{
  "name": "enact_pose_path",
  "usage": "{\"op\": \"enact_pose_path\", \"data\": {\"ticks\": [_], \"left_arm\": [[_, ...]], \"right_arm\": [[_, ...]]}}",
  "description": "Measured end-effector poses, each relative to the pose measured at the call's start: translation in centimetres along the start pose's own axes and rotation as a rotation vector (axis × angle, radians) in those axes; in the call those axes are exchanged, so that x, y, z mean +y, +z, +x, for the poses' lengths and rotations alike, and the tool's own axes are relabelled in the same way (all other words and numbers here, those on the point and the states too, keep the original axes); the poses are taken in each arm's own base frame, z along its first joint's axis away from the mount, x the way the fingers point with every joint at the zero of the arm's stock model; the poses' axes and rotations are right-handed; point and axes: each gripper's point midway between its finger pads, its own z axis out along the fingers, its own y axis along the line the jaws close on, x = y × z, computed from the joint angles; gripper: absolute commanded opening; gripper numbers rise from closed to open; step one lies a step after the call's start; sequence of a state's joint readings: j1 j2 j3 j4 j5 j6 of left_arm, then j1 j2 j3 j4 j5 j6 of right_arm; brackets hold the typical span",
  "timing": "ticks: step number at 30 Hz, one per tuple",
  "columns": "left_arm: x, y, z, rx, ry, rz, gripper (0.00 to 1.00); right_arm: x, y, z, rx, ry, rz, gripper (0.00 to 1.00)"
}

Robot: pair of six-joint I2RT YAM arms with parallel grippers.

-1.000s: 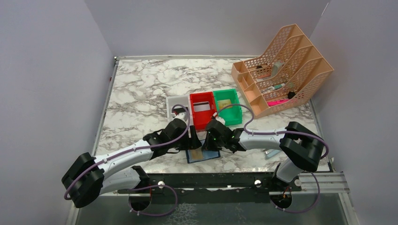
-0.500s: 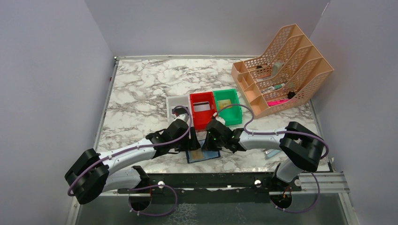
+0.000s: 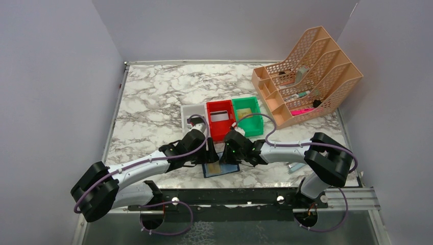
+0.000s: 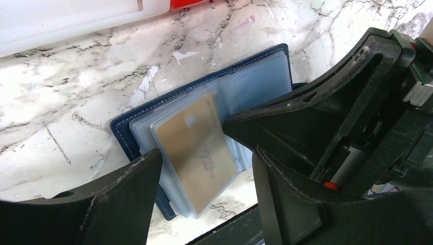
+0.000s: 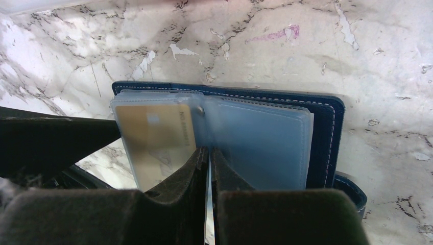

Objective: Take the credit cards out of the card holder
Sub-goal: Remove the credit card from the card holder.

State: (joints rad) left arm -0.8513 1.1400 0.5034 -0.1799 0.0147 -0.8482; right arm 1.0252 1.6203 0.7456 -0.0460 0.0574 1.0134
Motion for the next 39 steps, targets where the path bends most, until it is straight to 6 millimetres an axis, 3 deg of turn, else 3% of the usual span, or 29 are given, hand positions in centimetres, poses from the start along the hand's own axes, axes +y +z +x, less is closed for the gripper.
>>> {"op": "enact_pose_path", "data": {"ticks": [14, 22, 31, 39], "left_arm": [[-1.4, -0.3, -0.6, -0.005, 0.01, 0.038, 0.68], [-3.6, -0.2, -0.3, 0.019, 0.039, 0.142, 0.68], [-5.3, 0.9, 0.4, 0.055, 0.053, 0.213, 0.68], [-7.1, 1.3, 0.0, 0.054, 0.062, 0.265, 0.66]], "right_arm": [[0.0, 0.0, 0.0, 0.006, 0.006, -0.004, 0.13], [-0.1, -0.6, -0.2, -0.002, 0.011, -0.014, 0.18], [-2.8, -3.3, 0.2, -0.008, 0.032, 0.053, 0.24], [-6.4, -6.7, -0.5, -0.116, 0.127, 0.13, 0.26]]}}
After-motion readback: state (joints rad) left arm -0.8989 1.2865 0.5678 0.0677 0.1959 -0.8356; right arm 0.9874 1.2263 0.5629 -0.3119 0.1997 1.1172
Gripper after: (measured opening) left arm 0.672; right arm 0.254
